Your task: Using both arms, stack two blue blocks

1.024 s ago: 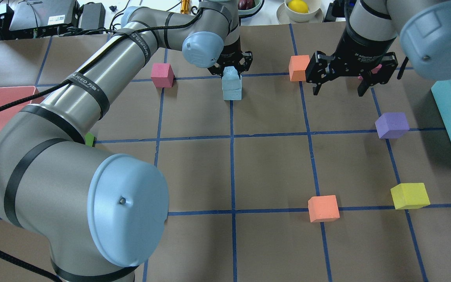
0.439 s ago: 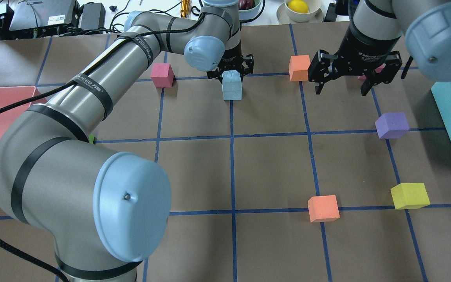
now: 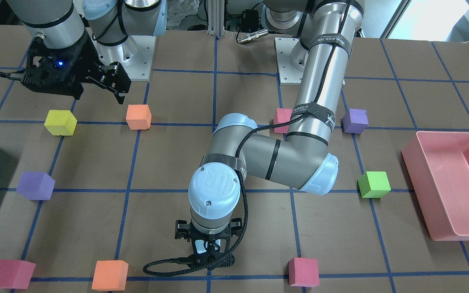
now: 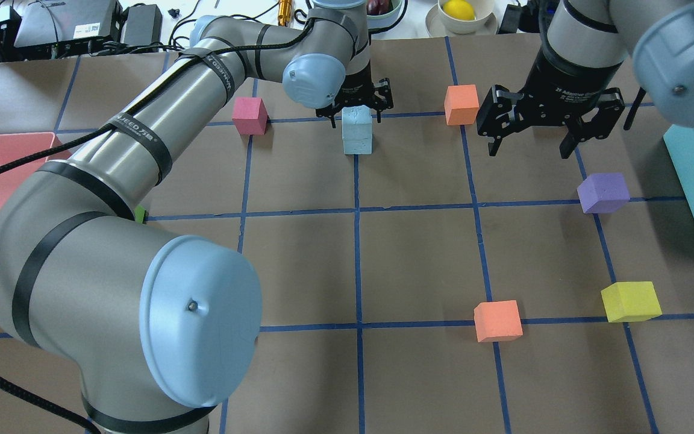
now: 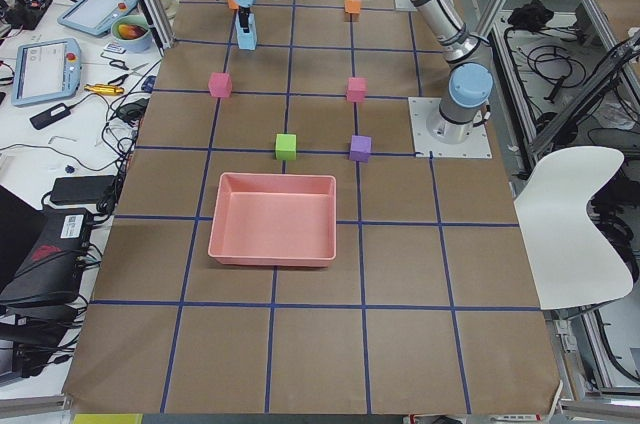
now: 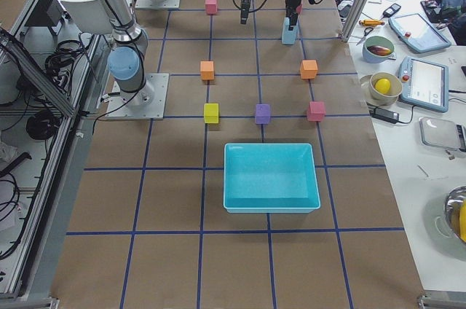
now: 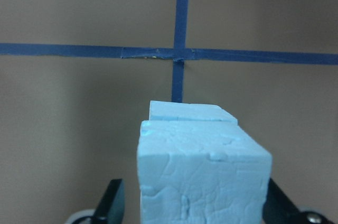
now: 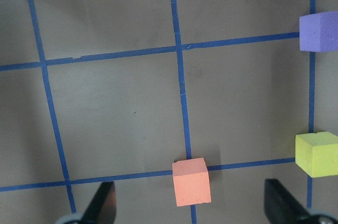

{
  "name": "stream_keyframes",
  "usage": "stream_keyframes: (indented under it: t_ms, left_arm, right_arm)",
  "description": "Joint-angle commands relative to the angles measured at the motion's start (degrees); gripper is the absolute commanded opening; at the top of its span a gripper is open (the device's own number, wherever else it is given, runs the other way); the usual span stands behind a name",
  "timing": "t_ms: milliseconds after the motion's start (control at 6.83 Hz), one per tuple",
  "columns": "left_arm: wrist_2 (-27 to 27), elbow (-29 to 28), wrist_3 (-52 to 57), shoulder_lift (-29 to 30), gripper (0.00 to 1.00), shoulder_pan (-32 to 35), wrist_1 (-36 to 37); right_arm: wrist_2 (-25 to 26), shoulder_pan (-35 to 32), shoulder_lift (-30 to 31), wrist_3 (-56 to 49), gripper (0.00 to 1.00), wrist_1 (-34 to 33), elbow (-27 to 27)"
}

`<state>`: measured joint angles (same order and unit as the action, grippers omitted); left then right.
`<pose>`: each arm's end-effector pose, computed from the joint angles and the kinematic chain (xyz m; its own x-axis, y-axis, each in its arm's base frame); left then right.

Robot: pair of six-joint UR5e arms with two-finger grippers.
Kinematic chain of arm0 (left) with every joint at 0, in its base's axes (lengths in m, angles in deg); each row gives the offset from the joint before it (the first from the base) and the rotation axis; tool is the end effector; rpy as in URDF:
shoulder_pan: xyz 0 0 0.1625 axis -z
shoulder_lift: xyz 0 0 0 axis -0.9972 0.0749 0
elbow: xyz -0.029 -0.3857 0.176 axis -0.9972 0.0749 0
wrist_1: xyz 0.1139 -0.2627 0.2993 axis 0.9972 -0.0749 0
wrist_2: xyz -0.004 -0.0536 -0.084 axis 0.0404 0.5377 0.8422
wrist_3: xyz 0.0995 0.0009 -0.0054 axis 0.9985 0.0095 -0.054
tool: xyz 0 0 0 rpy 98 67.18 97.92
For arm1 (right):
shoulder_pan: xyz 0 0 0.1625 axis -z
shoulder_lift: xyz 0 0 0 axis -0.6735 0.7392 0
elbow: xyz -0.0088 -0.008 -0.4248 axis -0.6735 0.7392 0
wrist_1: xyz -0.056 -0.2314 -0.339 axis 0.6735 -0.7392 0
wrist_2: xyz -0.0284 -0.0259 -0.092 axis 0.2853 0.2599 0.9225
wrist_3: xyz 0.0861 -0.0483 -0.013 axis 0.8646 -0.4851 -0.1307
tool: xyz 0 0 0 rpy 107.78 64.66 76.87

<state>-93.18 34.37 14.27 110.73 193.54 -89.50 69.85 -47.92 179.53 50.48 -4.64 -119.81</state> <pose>-0.3715 -0.7052 0.2669 -0.9972 -0.0464 0.0588 -0.0482 0.9984 -0.0296 0.1361 -0.4776 0.4822 -0.9945 0.1044 -0.0006 0.1042 0.9932 0.0517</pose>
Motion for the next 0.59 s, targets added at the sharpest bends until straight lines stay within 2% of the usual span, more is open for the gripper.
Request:
stream_keyframes:
  t_ms: [0,439]
  left_arm:
    - [0.42,-0.32,0.22,-3.16,1.0,-1.3,-3.52]
    - [-1.06,2.39,12.4,-15.0,1.0,-9.89,-22.04]
  right_arm:
    - [0.0,0.69,0.18,0.0,1.0,0.14,0.0]
    - [0.0,0.78,0.35,0.96,1.0,0.32,0.0]
